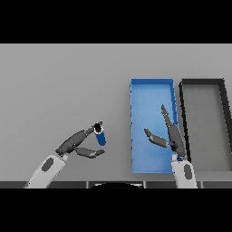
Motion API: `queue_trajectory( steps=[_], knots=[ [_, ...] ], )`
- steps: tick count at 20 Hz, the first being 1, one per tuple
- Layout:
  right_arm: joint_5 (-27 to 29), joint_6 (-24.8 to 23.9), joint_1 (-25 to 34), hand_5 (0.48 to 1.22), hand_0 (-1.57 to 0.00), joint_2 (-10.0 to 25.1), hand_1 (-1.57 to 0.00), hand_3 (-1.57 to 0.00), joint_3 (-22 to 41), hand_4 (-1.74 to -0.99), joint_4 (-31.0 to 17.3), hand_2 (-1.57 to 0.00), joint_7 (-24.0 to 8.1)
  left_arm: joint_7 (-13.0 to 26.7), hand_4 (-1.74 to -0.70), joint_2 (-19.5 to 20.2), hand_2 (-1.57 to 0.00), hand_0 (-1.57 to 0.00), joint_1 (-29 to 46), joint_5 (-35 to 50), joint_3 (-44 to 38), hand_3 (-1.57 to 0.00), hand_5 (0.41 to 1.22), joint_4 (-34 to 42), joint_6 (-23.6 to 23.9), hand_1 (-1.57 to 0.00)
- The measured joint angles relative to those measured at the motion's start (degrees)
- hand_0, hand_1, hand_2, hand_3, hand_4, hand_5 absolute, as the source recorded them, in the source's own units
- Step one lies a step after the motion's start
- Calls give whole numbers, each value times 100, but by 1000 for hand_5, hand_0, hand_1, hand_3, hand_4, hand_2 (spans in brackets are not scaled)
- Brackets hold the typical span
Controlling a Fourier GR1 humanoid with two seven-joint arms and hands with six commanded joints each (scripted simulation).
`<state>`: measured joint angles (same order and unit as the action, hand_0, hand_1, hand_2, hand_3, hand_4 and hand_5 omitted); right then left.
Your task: Pick up the blue pipe and place it into the blue bin.
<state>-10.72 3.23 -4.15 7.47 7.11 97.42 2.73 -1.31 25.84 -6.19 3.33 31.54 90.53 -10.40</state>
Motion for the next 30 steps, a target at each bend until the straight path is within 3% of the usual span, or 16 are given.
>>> queue_trajectory(
  steps=[4,9,11,13,14,16,17,20,22,24,30],
  knots=[
    [52,58,1,549,1,83,1,1,-59,-1202,-20,1,-41,-4,-1138,-473,1,1,-185,73,12,1,497,-454,48,1],
    [-9,-2,-34,549,1,42,1,1,-41,-1192,-46,1,15,-477,-1117,-840,-51,1,-353,-250,89,-16,543,-1041,238,1],
    [13,33,-108,554,1,64,1,1,-33,-1186,36,1,3,-579,-1176,-957,-166,1,-388,-16,26,-108,601,-1066,112,-44],
    [15,26,-103,560,1,141,1,1,-95,-1196,28,1,44,-476,-1268,-1154,-417,-39,-385,256,-33,-345,675,-1135,24,-248],
    [37,40,-107,560,1,85,1,1,-65,-1192,7,1,50,-493,-1301,-1213,-578,-179,-368,336,-48,-590,784,-1165,-9,-411],
    [28,44,-64,562,1,90,1,1,-56,-1189,36,1,-35,-434,-1450,-1370,-936,-648,-429,497,-115,-914,941,-1176,12,-828],
    [42,26,-50,562,1,105,1,1,-94,-1184,17,1,-95,-619,-1505,-1384,-1063,-833,-418,460,-122,-1015,997,-1226,36,-976],
    [4,22,-57,561,1,116,1,1,-91,-1178,-62,1,40,-522,-1617,-1406,-1311,-1193,-370,420,-16,-1258,1106,-1079,39,-1266],
    [-24,9,32,559,1,117,1,1,-85,-1176,-93,1,-79,-764,-1561,-1362,-1404,-1329,-258,271,146,-1370,1148,-982,128,-1376],
    [31,45,-27,558,1,112,1,1,-88,-1174,-55,1,7,-824,-1525,-1372,-1464,-1416,-297,173,178,-1443,1174,-1027,196,-1446],
    [-59,25,38,550,1,106,1,1,-41,-1151,-74,1,-68,-1074,-1482,-1608,-1543,-1530,-340,159,85,-1537,1209,-539,262,-1538]
  ],
)
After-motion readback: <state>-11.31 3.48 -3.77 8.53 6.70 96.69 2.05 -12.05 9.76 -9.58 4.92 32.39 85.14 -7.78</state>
